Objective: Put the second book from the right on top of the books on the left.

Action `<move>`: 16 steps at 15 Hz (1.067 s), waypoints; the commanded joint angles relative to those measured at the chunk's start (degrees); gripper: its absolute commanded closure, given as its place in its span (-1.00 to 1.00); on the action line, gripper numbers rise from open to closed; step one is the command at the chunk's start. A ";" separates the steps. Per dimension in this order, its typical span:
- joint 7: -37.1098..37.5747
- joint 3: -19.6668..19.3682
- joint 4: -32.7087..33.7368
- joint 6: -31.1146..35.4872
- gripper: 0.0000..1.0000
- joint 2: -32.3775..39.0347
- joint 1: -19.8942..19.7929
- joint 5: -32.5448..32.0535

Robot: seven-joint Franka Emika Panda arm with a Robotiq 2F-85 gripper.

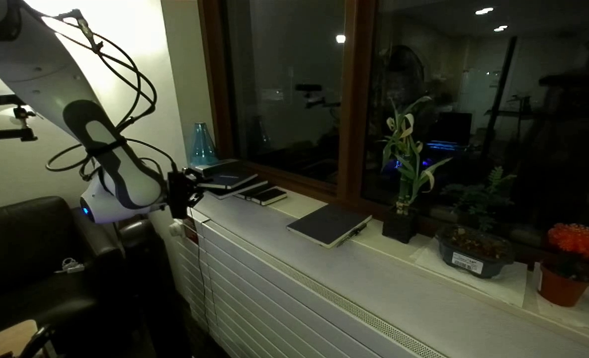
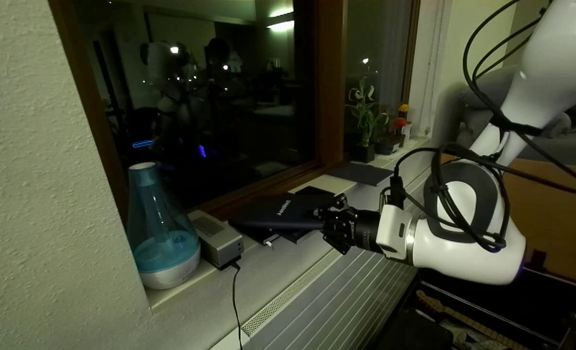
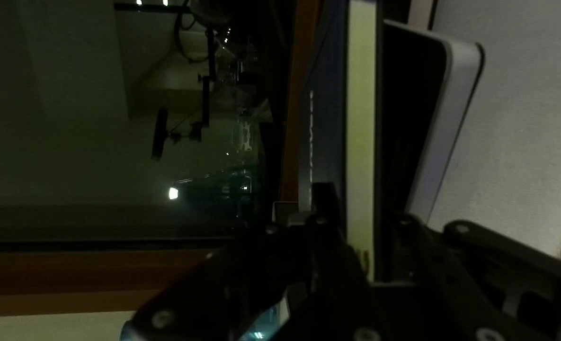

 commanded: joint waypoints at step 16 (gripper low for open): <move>-3.13 6.00 5.03 4.63 -0.46 3.80 -10.82 1.81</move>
